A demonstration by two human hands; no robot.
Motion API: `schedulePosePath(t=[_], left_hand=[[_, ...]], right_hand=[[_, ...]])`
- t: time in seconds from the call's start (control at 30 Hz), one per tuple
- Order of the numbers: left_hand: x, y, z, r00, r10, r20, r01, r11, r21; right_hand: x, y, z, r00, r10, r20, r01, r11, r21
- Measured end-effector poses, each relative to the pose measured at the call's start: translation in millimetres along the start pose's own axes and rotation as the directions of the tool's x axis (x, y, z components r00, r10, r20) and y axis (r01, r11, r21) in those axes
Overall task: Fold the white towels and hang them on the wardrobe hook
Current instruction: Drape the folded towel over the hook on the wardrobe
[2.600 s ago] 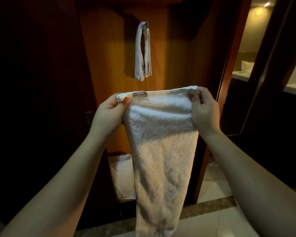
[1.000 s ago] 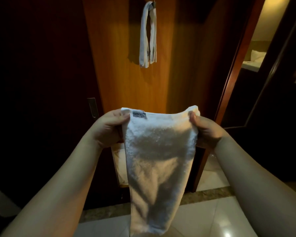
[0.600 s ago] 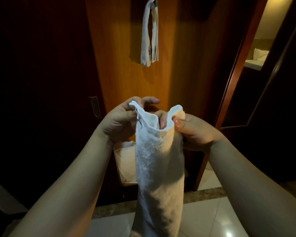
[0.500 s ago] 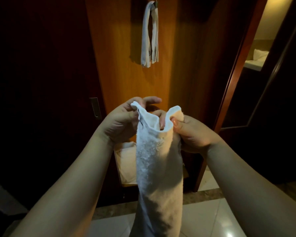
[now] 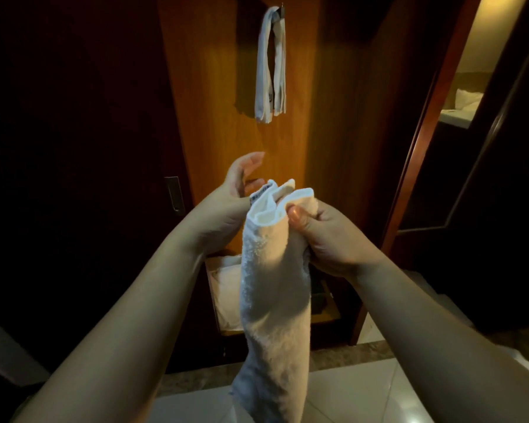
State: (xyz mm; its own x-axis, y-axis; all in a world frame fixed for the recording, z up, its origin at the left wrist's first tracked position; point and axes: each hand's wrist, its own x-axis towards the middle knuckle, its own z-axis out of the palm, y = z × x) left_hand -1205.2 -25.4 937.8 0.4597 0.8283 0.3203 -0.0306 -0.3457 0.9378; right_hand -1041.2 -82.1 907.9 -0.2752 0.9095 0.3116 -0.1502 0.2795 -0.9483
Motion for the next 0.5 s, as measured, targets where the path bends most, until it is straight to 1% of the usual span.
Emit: schedulePosePath(t=[0.07, 0.13, 0.17, 0.2, 0.23, 0.27, 0.33, 0.37, 0.43, 0.5], left_hand=[[-3, 3, -5, 0.998, 0.039, -0.056, -0.036, 0.998, 0.043], [-8, 9, -12, 0.982, 0.13, -0.139, -0.129, 0.991, 0.021], [-13, 14, -15, 0.97, 0.187, -0.156, -0.182, 0.982, 0.044], [-18, 20, -16, 0.956, 0.254, -0.144, -0.242, 0.965, 0.097], [-23, 27, -18, 0.947, 0.307, -0.089, -0.287, 0.94, 0.185], [-27, 33, -18, 0.946, 0.325, -0.005, -0.311, 0.909, 0.278], [-31, 44, -19, 0.958, 0.25, 0.137, -0.285, 0.827, 0.484], [-29, 46, -19, 0.964, 0.212, 0.162, -0.267, 0.765, 0.586], [-23, 50, -20, 0.971, 0.178, 0.158, -0.235, 0.604, 0.762], [-16, 53, -23, 0.976, 0.147, 0.159, -0.21, 0.46, 0.863]], right_hand=[[4, -1, -4, 0.997, -0.019, -0.078, 0.021, 0.999, 0.024], [6, -3, -8, 0.994, -0.038, -0.106, 0.04, 0.999, 0.015], [8, -4, -12, 0.993, -0.041, -0.108, 0.04, 0.999, -0.009], [9, -5, -12, 0.993, -0.045, -0.114, 0.041, 0.999, -0.034], [9, -6, -13, 0.992, -0.041, -0.12, 0.035, 0.998, -0.057], [11, -7, -14, 0.991, -0.043, -0.129, 0.034, 0.997, -0.068], [12, -8, -16, 0.989, -0.044, -0.144, 0.031, 0.995, -0.094], [12, -9, -18, 0.987, -0.05, -0.154, 0.03, 0.992, -0.126], [14, -11, -21, 0.982, -0.074, -0.171, 0.032, 0.971, -0.237], [17, -11, -25, 0.983, -0.08, -0.168, 0.027, 0.955, -0.296]])
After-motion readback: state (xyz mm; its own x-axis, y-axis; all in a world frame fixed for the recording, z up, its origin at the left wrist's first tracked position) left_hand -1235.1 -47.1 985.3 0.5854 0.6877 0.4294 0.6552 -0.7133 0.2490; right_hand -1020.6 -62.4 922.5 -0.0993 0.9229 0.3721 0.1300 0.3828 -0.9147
